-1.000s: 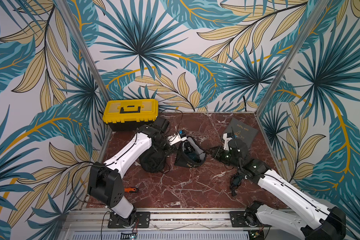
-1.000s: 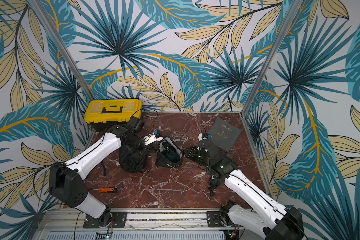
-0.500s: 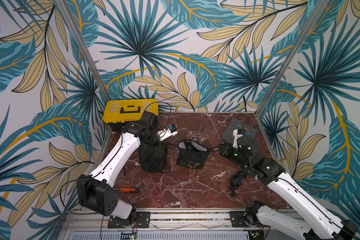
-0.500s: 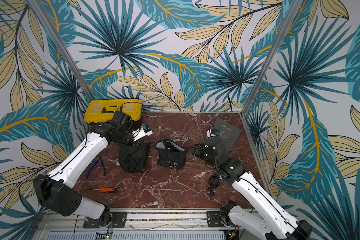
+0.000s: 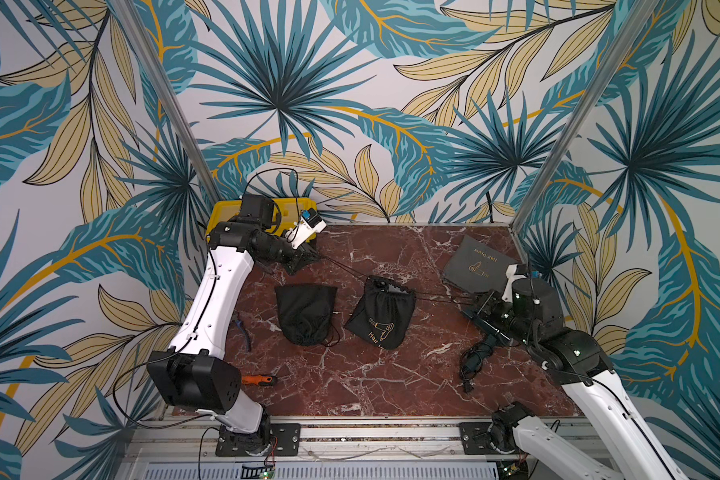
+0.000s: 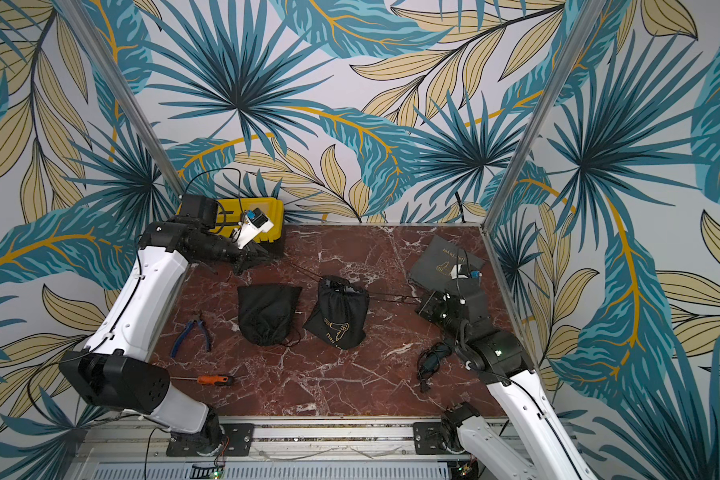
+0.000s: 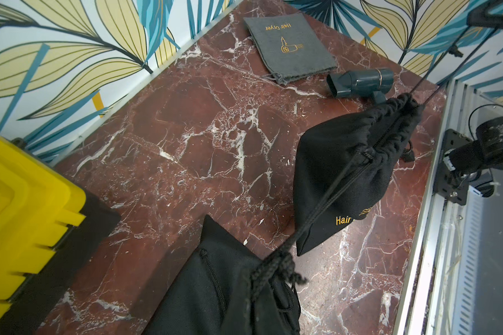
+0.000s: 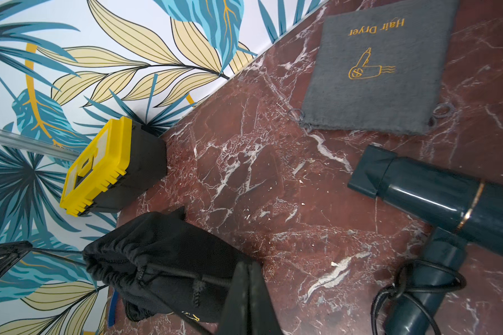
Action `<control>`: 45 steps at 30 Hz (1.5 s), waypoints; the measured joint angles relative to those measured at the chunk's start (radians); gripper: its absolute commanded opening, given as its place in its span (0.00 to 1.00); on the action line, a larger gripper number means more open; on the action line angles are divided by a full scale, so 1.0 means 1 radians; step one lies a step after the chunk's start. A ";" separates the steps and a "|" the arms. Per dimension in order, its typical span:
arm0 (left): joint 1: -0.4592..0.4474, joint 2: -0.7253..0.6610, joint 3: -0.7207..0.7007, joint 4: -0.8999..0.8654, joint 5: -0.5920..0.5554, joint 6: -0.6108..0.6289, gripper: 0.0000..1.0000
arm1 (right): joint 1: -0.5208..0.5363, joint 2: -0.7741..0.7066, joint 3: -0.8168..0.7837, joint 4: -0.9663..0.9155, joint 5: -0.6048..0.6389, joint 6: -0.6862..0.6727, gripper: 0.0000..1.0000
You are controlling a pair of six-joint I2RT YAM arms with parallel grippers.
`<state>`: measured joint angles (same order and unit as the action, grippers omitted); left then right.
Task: Pack away hair dryers
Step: Pull the drawstrings on both sides of the drawstring bag.
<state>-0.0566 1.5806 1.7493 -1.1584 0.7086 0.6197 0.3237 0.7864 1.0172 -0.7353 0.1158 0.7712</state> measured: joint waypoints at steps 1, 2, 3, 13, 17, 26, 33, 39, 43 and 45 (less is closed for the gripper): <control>0.015 0.014 0.011 -0.005 0.013 -0.002 0.00 | -0.013 -0.007 0.001 -0.008 -0.004 -0.003 0.00; 0.029 0.026 0.021 -0.012 0.023 -0.003 0.00 | -0.026 -0.014 0.002 -0.016 -0.009 -0.007 0.00; 0.044 0.040 0.034 -0.018 0.037 -0.005 0.00 | -0.040 -0.021 0.003 -0.024 -0.014 -0.011 0.00; 0.179 0.166 0.176 -0.081 0.145 -0.023 0.00 | -0.142 -0.055 0.021 -0.082 -0.091 -0.044 0.00; 0.206 0.180 0.219 -0.118 0.169 -0.023 0.00 | -0.169 -0.055 0.028 -0.086 -0.132 -0.052 0.00; 0.288 0.261 0.367 -0.183 0.246 -0.026 0.00 | -0.207 -0.055 0.055 -0.089 -0.210 -0.066 0.00; 0.310 0.299 0.379 -0.227 0.277 -0.026 0.00 | -0.225 -0.055 0.070 -0.095 -0.250 -0.076 0.00; 0.313 0.300 0.389 -0.231 0.299 -0.038 0.00 | -0.238 -0.053 0.075 -0.101 -0.282 -0.084 0.00; 0.313 0.315 0.432 -0.227 0.302 -0.070 0.00 | -0.245 -0.033 0.061 -0.068 -0.331 -0.084 0.00; 0.309 0.318 0.447 -0.219 0.296 -0.082 0.00 | -0.249 -0.014 0.042 -0.040 -0.358 -0.084 0.00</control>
<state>0.2520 1.8984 2.1963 -1.3777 1.0050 0.5381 0.0750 0.7719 1.0592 -0.7757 -0.2420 0.6872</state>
